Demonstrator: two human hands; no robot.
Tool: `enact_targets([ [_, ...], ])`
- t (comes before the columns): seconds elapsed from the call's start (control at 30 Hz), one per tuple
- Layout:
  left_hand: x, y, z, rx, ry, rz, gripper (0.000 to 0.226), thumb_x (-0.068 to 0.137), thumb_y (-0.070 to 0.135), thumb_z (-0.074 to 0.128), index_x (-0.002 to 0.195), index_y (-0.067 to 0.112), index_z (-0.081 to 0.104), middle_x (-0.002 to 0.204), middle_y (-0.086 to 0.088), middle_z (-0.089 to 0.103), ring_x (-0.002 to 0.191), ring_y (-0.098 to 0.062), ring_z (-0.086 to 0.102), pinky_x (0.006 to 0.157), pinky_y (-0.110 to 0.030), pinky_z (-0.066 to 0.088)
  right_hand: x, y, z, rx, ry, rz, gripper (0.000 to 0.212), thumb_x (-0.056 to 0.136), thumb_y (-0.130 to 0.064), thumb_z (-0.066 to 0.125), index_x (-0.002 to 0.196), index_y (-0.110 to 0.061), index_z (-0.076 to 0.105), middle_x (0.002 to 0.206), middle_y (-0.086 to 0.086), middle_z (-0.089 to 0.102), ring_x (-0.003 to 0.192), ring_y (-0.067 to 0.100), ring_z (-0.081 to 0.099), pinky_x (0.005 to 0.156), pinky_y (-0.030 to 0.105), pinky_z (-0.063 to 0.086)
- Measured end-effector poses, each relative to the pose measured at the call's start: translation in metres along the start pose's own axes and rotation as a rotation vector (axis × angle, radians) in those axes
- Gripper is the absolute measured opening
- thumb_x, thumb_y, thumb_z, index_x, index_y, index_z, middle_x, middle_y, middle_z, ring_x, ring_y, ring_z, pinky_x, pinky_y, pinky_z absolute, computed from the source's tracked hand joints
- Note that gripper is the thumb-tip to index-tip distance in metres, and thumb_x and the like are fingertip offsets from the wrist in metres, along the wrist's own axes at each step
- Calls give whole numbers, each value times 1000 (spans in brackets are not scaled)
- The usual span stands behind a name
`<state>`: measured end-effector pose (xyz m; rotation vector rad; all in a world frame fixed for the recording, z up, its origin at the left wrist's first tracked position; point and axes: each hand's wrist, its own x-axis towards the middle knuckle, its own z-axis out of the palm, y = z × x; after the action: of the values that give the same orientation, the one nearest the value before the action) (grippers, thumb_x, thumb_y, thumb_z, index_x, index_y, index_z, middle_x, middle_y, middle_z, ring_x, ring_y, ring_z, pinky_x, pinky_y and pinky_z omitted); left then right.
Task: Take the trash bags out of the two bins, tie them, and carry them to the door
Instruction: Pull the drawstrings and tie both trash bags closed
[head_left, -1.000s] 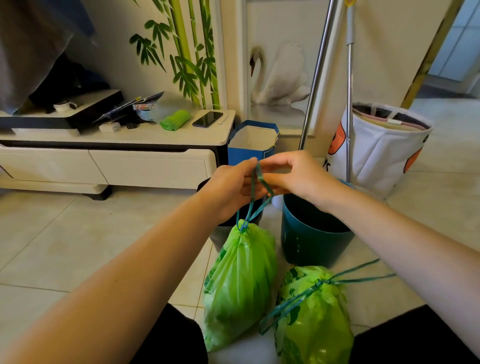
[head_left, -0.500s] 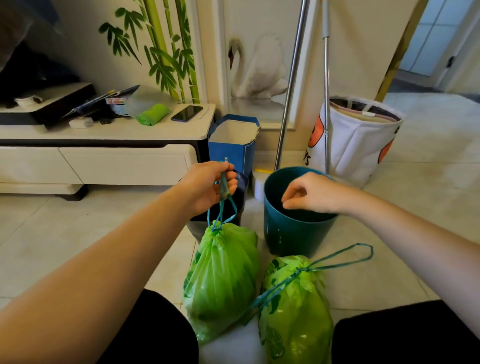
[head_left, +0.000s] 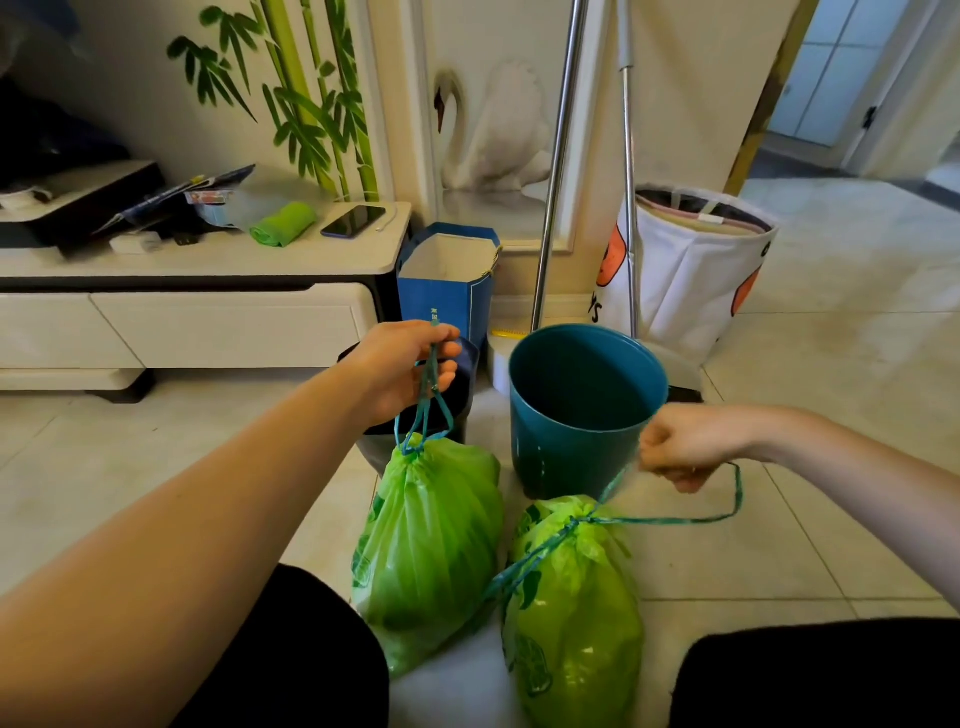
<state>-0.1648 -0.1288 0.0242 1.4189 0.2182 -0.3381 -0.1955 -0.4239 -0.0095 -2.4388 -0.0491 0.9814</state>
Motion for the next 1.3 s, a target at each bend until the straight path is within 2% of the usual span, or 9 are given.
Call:
enact_targets([
  [0.07,-1,0,-2,2,1,1,15,96,17,52,93,9,63,62,1,62,56,-12,56,47,-19,51,-7,-11,-3,119,76,-61,30,86,-9,49,57,-15,43,53,5,41,47,19,45,51,25,40],
  [0.2,-3,-1,-3,29,-8,9,14,96,17,52,95,9,63,63,2,61,57,-12,55,47,-19,51,-16,-39,0,350,175,-163,27,91,-19,53,65,-14,55,59,2,61,60,19,62,58,25,46],
  [0.37,-7,-3,-3,46,-29,5,13,96,15,52,97,7,63,68,-1,58,60,-14,54,47,-20,51,-20,-72,24,680,88,-338,9,93,-16,56,88,-8,59,78,10,71,69,19,68,61,25,52],
  [0.43,-8,-4,-3,52,-33,4,13,96,14,53,100,7,62,68,-2,59,60,-15,54,47,-20,51,-15,-78,40,545,91,-378,9,92,-16,57,93,-8,61,81,7,73,70,15,67,56,21,49],
  [0.6,-9,-4,-2,75,-49,7,13,95,13,53,102,7,62,68,-3,59,59,-15,54,46,-21,50,11,-64,86,-661,360,-572,16,90,-30,49,98,-20,58,95,3,67,95,22,59,80,42,51],
  [0.7,-9,-5,-2,92,-46,6,11,95,11,52,99,7,62,68,-4,58,56,-15,53,45,-21,49,23,-58,110,-970,300,-586,28,93,-32,47,114,-14,54,112,10,62,108,30,51,85,42,44],
  [0.97,-9,-6,-4,140,-66,0,12,96,10,50,100,6,61,70,-5,57,57,-16,53,47,-22,49,32,-55,116,-1036,149,-576,31,88,-42,57,98,-13,63,103,9,63,104,29,51,80,39,42],
  [1.1,-7,-6,-8,156,-55,0,11,96,11,51,99,6,61,71,-5,57,57,-16,53,46,-22,48,29,-57,109,-998,36,-549,22,85,-38,62,79,-20,51,85,3,51,98,26,51,73,36,38],
  [1.3,-7,-6,-13,173,-51,6,12,96,12,51,95,6,63,70,-5,58,57,-15,54,47,-22,49,24,-57,102,-867,89,-603,16,93,-29,50,96,-15,56,96,9,63,89,27,59,74,36,44],
])
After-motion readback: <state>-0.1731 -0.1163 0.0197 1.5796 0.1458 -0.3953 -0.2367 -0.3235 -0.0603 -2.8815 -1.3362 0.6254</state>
